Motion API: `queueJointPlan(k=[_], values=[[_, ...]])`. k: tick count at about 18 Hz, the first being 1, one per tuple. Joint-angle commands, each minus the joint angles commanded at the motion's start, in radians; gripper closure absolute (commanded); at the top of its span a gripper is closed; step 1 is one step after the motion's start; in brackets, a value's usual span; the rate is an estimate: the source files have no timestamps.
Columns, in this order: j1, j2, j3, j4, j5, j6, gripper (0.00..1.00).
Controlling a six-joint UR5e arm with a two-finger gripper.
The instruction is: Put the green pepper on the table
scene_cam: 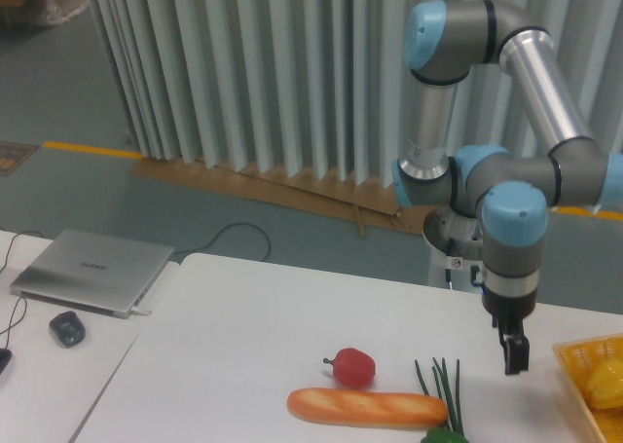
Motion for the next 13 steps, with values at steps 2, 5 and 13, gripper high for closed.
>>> queueJointPlan(k=[2, 5, 13], values=[[-0.017, 0.012, -0.006, -0.014, -0.011, -0.008, 0.00], [-0.017, 0.051, -0.011, -0.083, -0.057, -0.012, 0.00], [-0.021, 0.091, -0.015, -0.065, -0.195, -0.017, 0.00]])
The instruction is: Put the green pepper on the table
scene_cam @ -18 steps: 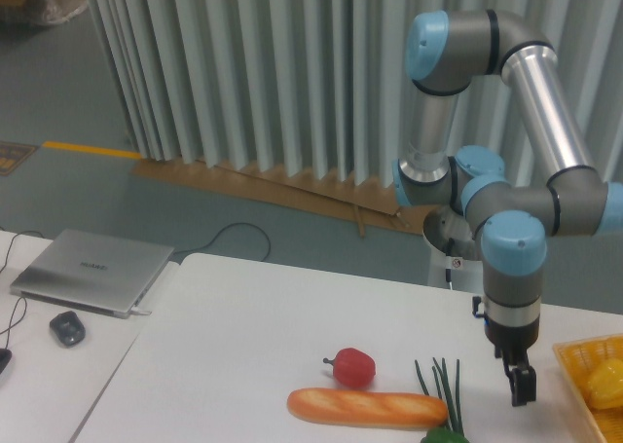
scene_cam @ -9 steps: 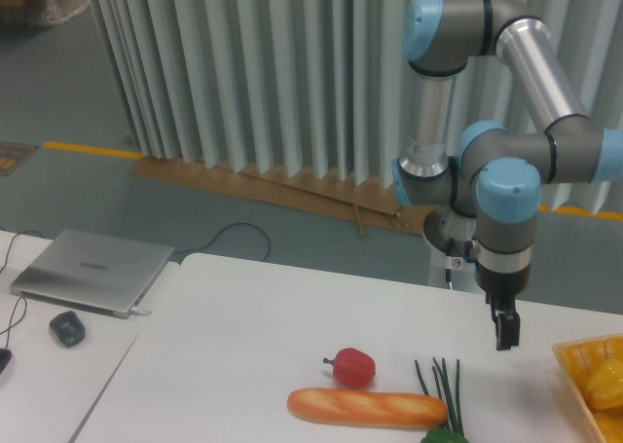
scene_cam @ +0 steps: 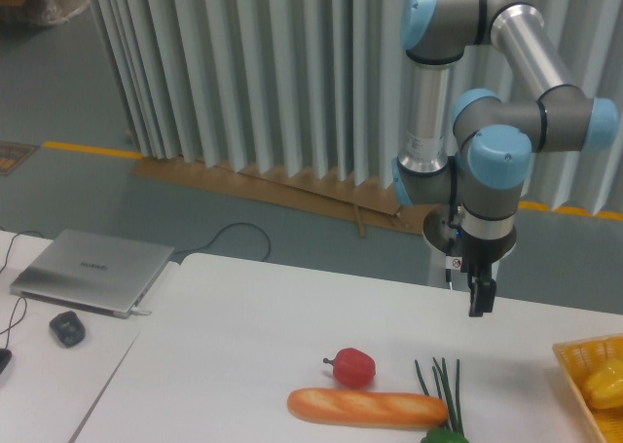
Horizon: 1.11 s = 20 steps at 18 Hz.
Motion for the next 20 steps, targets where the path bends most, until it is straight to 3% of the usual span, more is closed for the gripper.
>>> queueJointPlan(k=[7, 20], values=[[-0.006, -0.031, 0.006, 0.052, -0.025, -0.098, 0.00], [-0.011, -0.035, 0.008, 0.054, 0.038, -0.110, 0.00]])
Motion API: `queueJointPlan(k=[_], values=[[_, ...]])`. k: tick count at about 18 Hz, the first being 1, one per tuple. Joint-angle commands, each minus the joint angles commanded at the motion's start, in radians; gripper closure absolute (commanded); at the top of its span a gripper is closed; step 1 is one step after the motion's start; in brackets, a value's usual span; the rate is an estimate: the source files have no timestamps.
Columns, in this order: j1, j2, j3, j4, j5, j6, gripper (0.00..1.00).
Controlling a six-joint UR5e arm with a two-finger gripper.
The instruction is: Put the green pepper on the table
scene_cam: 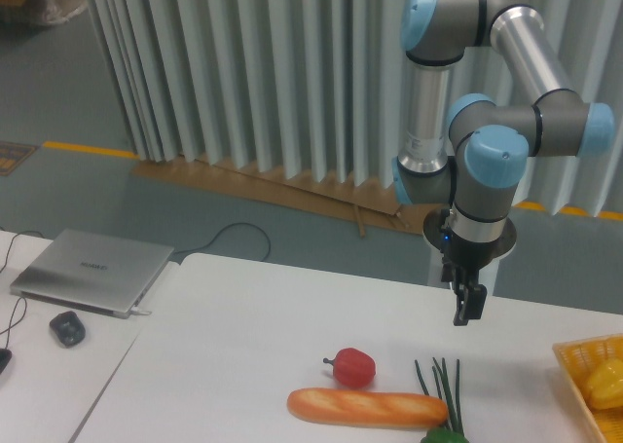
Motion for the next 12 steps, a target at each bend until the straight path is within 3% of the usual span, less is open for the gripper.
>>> queueJointPlan(k=[12], values=[[0.002, 0.015, -0.008, 0.000, 0.005, -0.006, 0.00]])
